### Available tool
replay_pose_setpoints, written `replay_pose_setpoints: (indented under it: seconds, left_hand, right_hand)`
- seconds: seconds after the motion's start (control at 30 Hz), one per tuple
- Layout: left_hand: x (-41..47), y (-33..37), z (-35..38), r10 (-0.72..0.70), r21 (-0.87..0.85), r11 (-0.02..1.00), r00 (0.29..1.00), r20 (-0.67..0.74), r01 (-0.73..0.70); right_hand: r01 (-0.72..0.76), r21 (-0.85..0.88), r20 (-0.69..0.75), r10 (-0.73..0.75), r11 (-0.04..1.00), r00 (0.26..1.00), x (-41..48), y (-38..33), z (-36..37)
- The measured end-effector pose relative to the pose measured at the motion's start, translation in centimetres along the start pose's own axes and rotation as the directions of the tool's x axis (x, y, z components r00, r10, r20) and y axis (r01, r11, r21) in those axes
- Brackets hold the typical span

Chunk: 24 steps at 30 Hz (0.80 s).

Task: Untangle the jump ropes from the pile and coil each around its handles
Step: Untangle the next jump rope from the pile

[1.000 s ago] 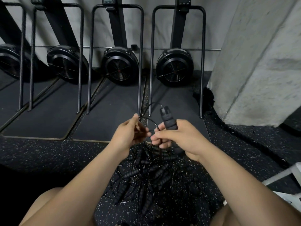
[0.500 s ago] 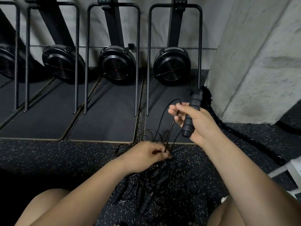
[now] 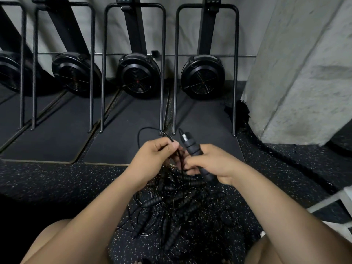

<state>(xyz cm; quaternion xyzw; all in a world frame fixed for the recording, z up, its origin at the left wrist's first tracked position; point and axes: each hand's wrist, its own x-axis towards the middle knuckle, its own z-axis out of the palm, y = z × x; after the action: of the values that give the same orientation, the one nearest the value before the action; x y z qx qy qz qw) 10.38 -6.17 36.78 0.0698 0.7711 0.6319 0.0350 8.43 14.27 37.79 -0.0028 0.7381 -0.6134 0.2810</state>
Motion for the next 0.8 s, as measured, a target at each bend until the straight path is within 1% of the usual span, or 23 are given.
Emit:
replay_pose_setpoints:
  seconds: [0.07,0.13,0.2,0.33,0.4,0.47,0.5,0.57,0.63,0.7,0.8]
  left_hand:
    - [0.2,-0.3,-0.4,-0.017,-0.102,0.995,0.999,-0.040,0.013]
    - [0.3,-0.4,-0.7,-0.055,-0.178,0.983,0.993,-0.102,0.036]
    - [0.6,-0.6,-1.0,-0.107,-0.235,0.969,0.983,-0.148,0.070]
    - [1.0,-1.0,-1.0,-0.190,-0.314,0.942,0.959,-0.209,0.118]
    - [1.1,-1.1,-0.7,-0.246,-0.304,0.935,0.950,-0.191,0.181]
    - [1.1,-1.2,0.0,-0.310,-0.283,0.920,0.944,-0.108,0.270]
    - [0.9,-1.1,0.4,-0.325,-0.267,0.915,0.945,-0.043,0.303]
    - [0.5,-1.2,1.3,-0.304,-0.175,0.932,0.948,0.098,0.317]
    - [0.0,-1.8,2.3,-0.255,-0.015,0.964,0.944,0.207,0.264]
    - [-0.4,-2.6,3.4,-0.199,0.147,0.975,0.944,0.262,0.165]
    - [-0.6,-4.0,5.0,-0.146,0.266,0.962,0.944,0.295,0.065]
  right_hand:
    - [0.028,0.003,0.017,-0.028,1.000,0.999,0.0,0.2,0.7]
    - [0.060,-0.044,-0.009,-0.061,0.997,0.998,-0.1,0.2,1.0]
    - [0.087,-0.092,-0.039,-0.091,0.992,0.995,-0.2,0.1,1.1]
    - [0.144,-0.103,-0.089,-0.154,0.984,0.984,-0.8,-0.7,0.9]
    - [0.182,-0.041,-0.110,-0.186,0.982,0.976,-1.1,-1.2,0.5]
    - [0.222,0.063,-0.148,-0.210,0.973,0.966,-1.5,-1.6,0.0]
    - [0.240,0.117,-0.173,-0.218,0.964,0.960,-1.6,-1.8,-0.3]
    - [0.283,0.212,-0.221,-0.236,0.935,0.946,-1.9,-2.1,-0.9]
    - [0.319,0.296,-0.254,-0.248,0.900,0.935,-1.9,-2.3,-1.4]
    - [0.347,0.368,-0.275,-0.255,0.863,0.927,-2.0,-2.4,-1.7]
    - [0.387,0.460,-0.301,-0.270,0.799,0.915,-2.1,-2.8,-2.0]
